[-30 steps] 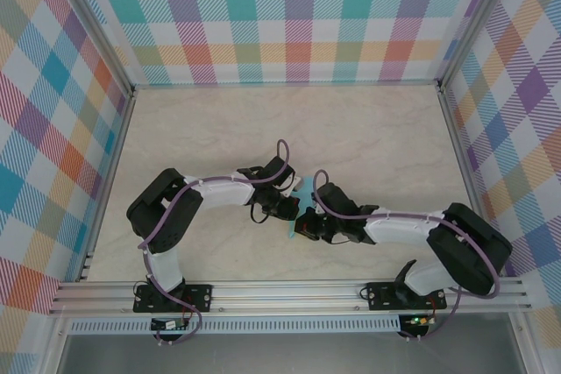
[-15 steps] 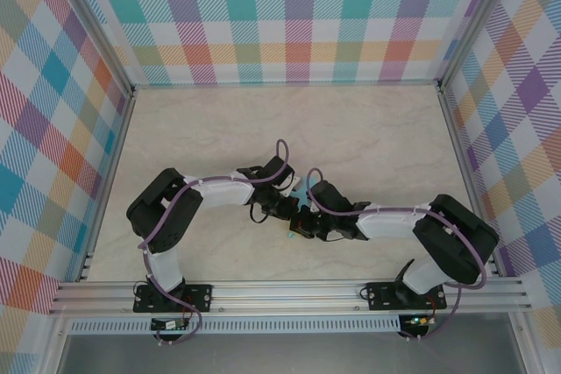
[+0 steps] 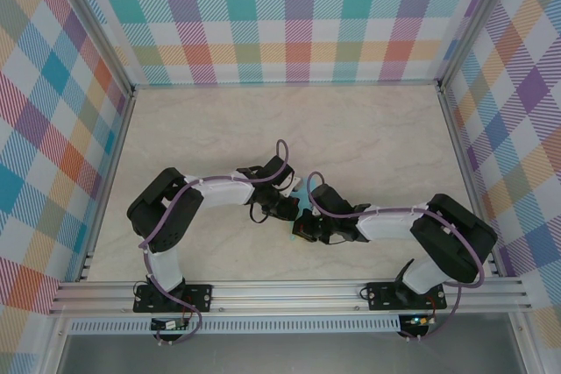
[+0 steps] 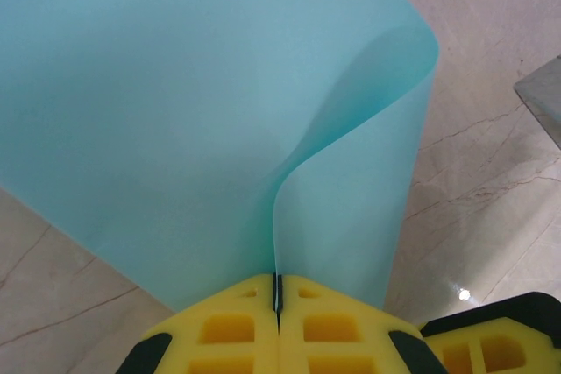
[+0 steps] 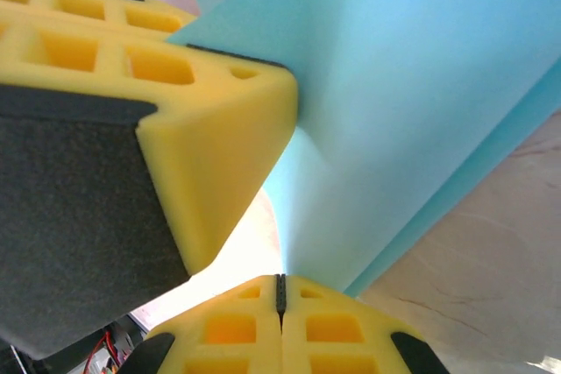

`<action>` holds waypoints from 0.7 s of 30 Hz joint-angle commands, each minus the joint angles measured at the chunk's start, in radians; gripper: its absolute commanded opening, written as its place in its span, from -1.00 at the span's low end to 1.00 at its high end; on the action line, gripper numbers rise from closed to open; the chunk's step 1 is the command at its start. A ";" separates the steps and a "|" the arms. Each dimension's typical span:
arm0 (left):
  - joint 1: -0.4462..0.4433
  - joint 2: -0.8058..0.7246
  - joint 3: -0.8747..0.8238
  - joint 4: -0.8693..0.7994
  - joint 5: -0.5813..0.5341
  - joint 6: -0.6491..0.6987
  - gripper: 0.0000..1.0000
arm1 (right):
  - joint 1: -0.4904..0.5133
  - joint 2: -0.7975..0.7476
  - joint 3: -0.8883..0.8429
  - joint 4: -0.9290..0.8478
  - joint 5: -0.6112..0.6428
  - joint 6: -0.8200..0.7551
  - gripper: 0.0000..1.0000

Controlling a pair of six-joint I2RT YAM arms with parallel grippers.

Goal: Fold a paper plane with a square sheet of paper (pick it up from the middle)
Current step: Third fold the triangle at the center of the table.

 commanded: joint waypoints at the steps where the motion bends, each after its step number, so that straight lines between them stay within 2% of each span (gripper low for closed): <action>1: 0.001 0.028 -0.009 -0.029 0.021 0.010 -0.92 | 0.006 0.002 -0.010 -0.016 0.014 -0.002 -1.00; 17: -0.001 0.054 -0.007 -0.035 0.018 0.018 -0.92 | 0.005 0.055 -0.018 -0.024 0.014 -0.005 -1.00; 21: 0.000 0.052 -0.007 -0.039 0.018 0.019 -0.93 | 0.006 0.003 -0.020 -0.056 0.037 -0.009 -1.00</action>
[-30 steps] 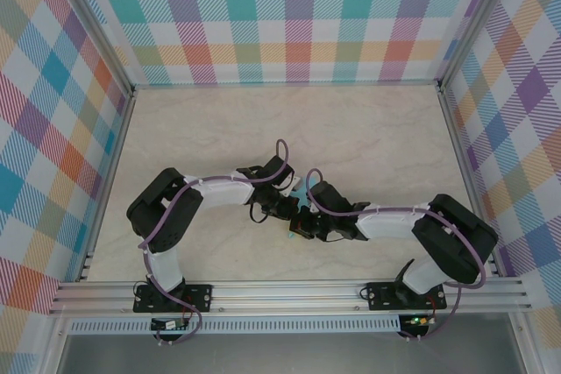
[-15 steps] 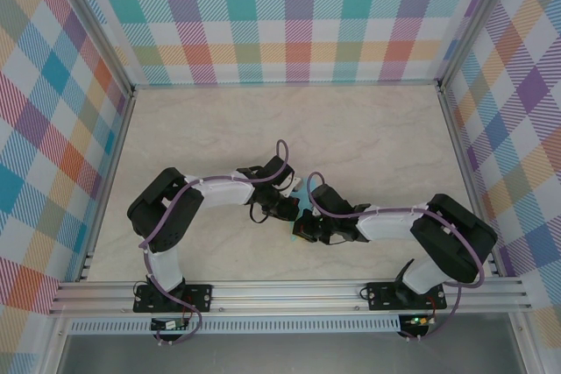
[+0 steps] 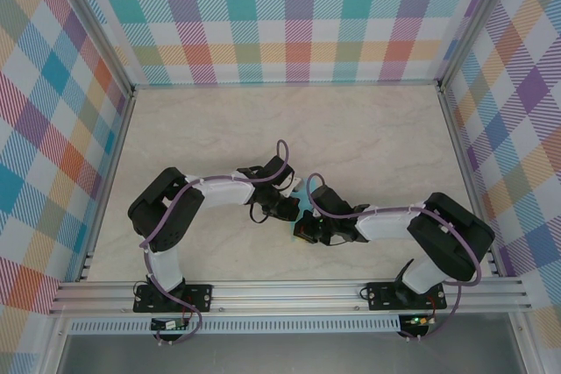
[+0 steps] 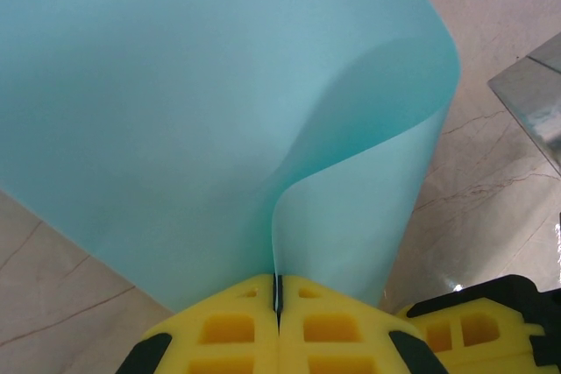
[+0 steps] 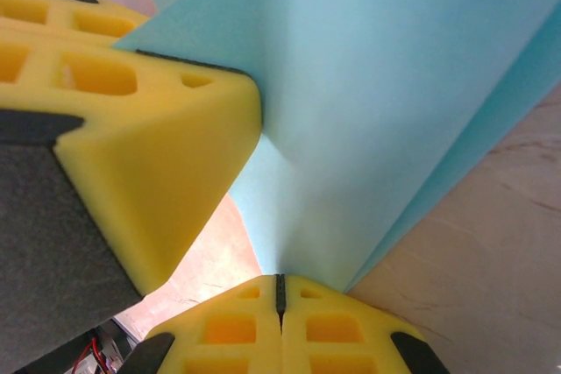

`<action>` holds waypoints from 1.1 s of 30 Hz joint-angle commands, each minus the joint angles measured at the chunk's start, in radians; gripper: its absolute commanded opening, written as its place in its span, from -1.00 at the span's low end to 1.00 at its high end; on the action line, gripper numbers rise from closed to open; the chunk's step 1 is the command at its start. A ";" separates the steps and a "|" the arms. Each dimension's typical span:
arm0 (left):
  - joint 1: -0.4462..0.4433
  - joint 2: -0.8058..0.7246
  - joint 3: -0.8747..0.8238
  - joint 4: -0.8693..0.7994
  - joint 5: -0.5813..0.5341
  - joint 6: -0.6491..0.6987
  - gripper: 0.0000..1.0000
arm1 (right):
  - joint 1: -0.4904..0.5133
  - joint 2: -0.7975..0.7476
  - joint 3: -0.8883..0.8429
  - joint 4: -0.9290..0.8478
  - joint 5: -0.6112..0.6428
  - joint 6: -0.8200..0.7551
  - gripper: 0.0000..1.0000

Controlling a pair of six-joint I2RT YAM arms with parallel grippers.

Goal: Fold a paper plane with a square sheet of paper (pick it up from the middle)
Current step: Third fold the triangle at the center of the table.

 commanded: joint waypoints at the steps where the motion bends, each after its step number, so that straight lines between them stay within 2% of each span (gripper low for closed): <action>1: 0.000 0.046 -0.006 -0.041 0.003 0.019 -0.93 | 0.005 -0.037 -0.006 -0.061 0.030 -0.019 -1.00; 6: 0.000 0.047 -0.004 -0.043 0.003 0.020 -0.93 | 0.006 -0.078 0.004 -0.030 -0.010 -0.022 -1.00; 12: -0.003 0.050 -0.003 -0.042 0.004 0.019 -0.92 | 0.010 -0.003 0.019 0.061 -0.071 -0.006 -1.00; 19: -0.003 0.053 -0.004 -0.039 0.005 0.017 -0.93 | 0.020 0.061 -0.047 0.075 -0.027 0.016 -1.00; 23: -0.003 0.059 -0.003 -0.042 0.009 0.020 -0.93 | 0.020 0.036 -0.060 0.051 -0.015 0.012 -1.00; 27: -0.004 0.059 -0.003 -0.042 0.006 0.022 -0.93 | 0.020 -0.061 -0.026 -0.025 0.007 -0.021 -1.00; 30: -0.004 0.059 -0.003 -0.042 0.005 0.022 -0.93 | 0.019 -0.075 -0.008 0.006 -0.026 -0.035 -1.00; 33: -0.004 0.060 -0.001 -0.045 0.006 0.022 -0.92 | 0.020 -0.025 0.000 0.065 -0.065 -0.026 -1.00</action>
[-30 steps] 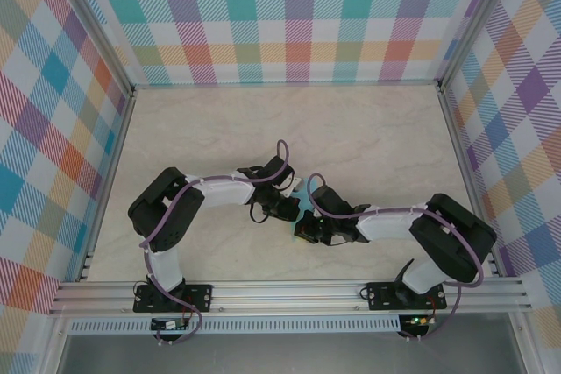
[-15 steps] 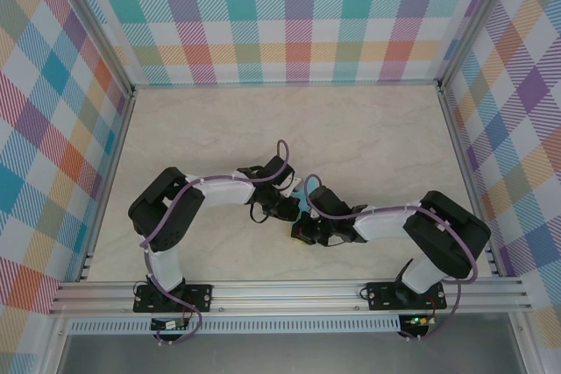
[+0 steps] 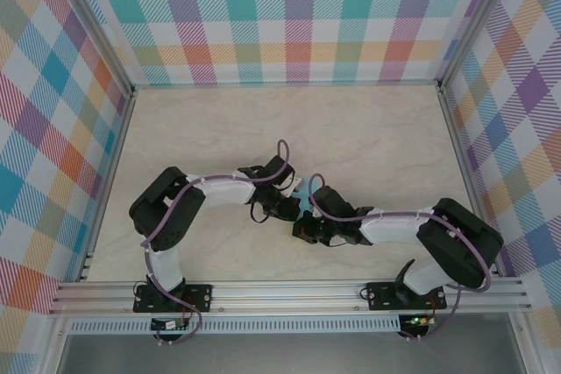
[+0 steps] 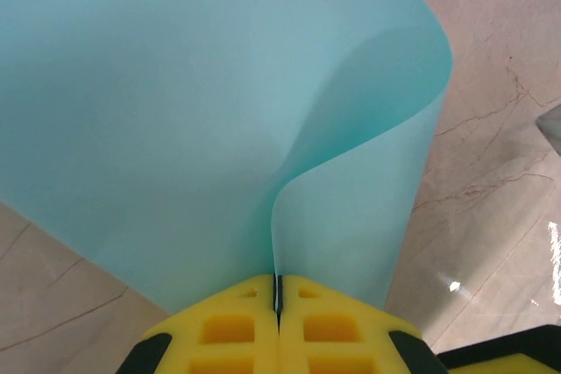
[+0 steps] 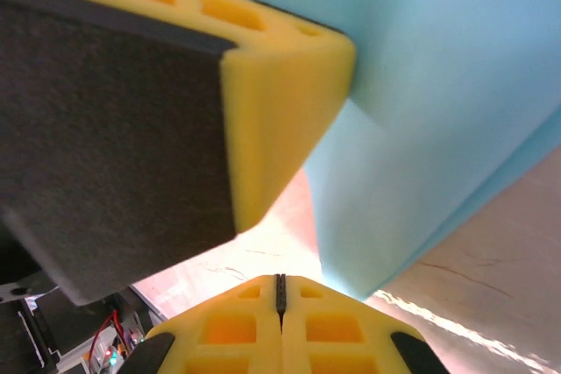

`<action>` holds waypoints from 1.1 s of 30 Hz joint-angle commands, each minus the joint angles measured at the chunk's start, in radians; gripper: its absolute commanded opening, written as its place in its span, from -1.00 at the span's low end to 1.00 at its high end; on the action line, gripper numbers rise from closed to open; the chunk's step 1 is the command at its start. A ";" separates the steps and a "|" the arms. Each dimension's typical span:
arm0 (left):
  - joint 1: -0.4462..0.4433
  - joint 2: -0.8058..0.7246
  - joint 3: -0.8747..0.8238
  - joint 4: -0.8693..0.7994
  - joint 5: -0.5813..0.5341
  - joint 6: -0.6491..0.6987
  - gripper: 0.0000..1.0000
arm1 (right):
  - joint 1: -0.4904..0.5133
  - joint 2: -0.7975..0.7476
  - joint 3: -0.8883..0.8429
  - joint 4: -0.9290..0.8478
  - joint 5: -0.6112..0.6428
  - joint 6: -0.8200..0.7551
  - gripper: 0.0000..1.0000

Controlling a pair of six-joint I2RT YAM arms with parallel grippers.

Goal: Fold a paper plane with a square sheet of paper (pick it up from the middle)
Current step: Third fold the triangle at the center of the table.

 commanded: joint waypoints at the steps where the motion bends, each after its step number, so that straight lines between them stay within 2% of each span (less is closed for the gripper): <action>1: -0.004 0.051 -0.011 -0.043 -0.009 0.024 -0.93 | 0.006 0.048 0.019 0.055 -0.044 -0.010 -1.00; 8: -0.004 0.051 -0.012 -0.041 -0.010 0.023 -0.93 | 0.010 0.103 -0.042 0.086 -0.033 0.017 -1.00; 14: -0.005 0.049 -0.018 -0.040 -0.010 0.023 -0.93 | 0.005 0.024 -0.024 -0.011 -0.024 -0.036 -1.00; 19: -0.005 0.053 -0.021 -0.039 -0.010 0.023 -0.93 | -0.096 -0.089 -0.044 -0.036 -0.052 -0.064 -1.00; 23: -0.005 0.060 -0.017 -0.039 -0.007 0.023 -0.93 | -0.182 -0.098 -0.051 -0.019 -0.116 -0.096 -1.00; 33: -0.005 0.062 -0.020 -0.034 -0.007 0.025 -0.93 | -0.198 -0.004 -0.019 0.046 -0.161 -0.100 -1.00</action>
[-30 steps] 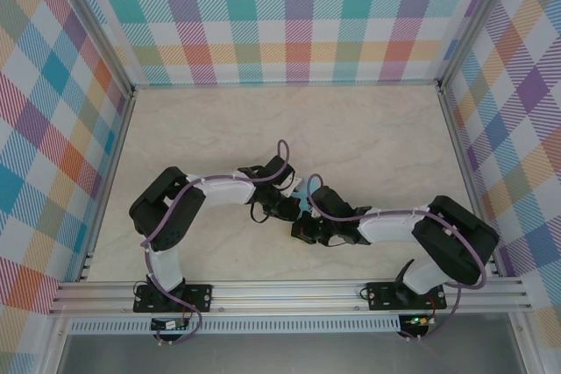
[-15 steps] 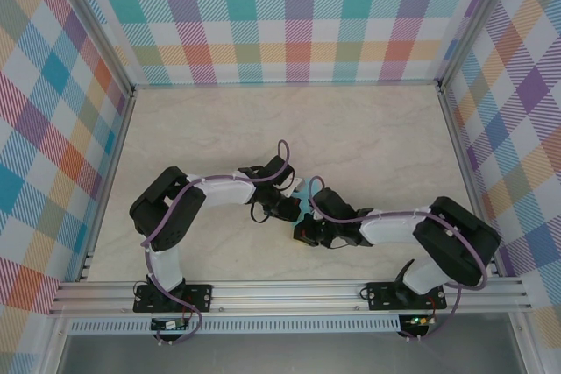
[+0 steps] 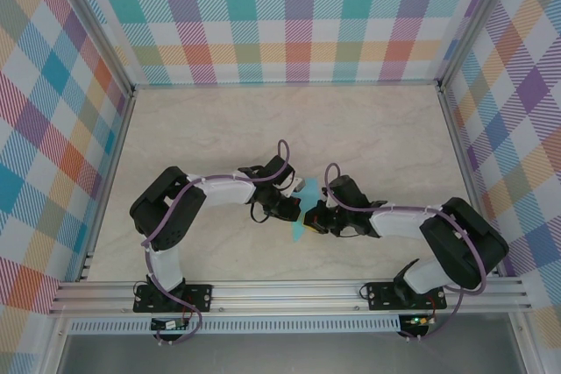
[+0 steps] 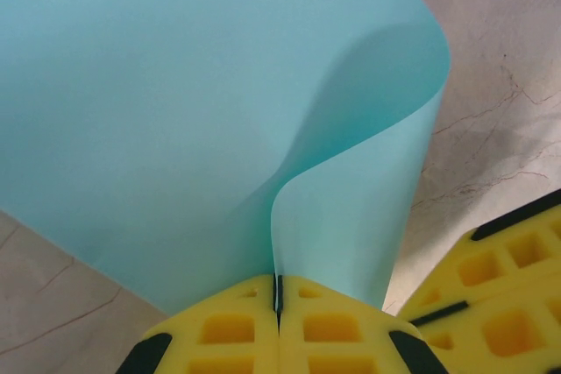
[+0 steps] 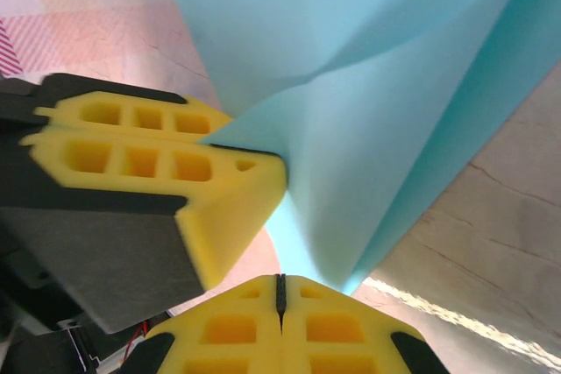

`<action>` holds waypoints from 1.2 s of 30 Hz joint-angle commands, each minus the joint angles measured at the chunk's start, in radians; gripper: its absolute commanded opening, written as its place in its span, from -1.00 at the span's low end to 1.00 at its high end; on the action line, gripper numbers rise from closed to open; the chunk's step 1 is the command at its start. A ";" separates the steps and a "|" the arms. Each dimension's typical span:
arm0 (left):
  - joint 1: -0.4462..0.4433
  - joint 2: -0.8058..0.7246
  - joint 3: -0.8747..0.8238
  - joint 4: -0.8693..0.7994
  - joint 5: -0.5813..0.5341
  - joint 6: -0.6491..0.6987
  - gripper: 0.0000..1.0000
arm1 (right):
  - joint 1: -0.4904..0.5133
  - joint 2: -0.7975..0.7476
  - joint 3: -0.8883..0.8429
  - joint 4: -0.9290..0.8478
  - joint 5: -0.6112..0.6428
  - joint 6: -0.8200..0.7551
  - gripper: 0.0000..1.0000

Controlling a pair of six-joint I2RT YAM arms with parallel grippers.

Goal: Fold a paper plane with a square sheet of paper (pick it up from the middle)
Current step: Third fold the triangle at the center of the table.

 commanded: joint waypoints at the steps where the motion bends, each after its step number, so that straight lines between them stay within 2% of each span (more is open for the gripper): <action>1: -0.004 0.057 -0.020 -0.038 -0.018 0.021 -0.93 | -0.001 0.018 0.016 0.040 -0.030 -0.023 -1.00; 16: -0.005 0.063 -0.020 -0.045 -0.017 0.028 -0.93 | -0.001 0.131 -0.009 0.075 -0.013 -0.027 -1.00; 21: -0.004 0.063 -0.011 -0.051 -0.023 0.029 -0.93 | -0.002 0.095 -0.024 0.066 -0.016 -0.025 -1.00; 27: -0.004 0.069 -0.012 -0.052 -0.020 0.029 -0.93 | -0.032 0.001 0.042 -0.059 0.003 -0.086 -1.00; 31: -0.003 0.071 -0.015 -0.052 -0.020 0.032 -0.93 | -0.079 0.026 0.056 -0.032 -0.046 -0.105 -1.00; 36: -0.004 0.077 -0.014 -0.047 -0.020 0.029 -0.93 | -0.087 0.090 0.091 -0.028 -0.067 -0.126 -1.00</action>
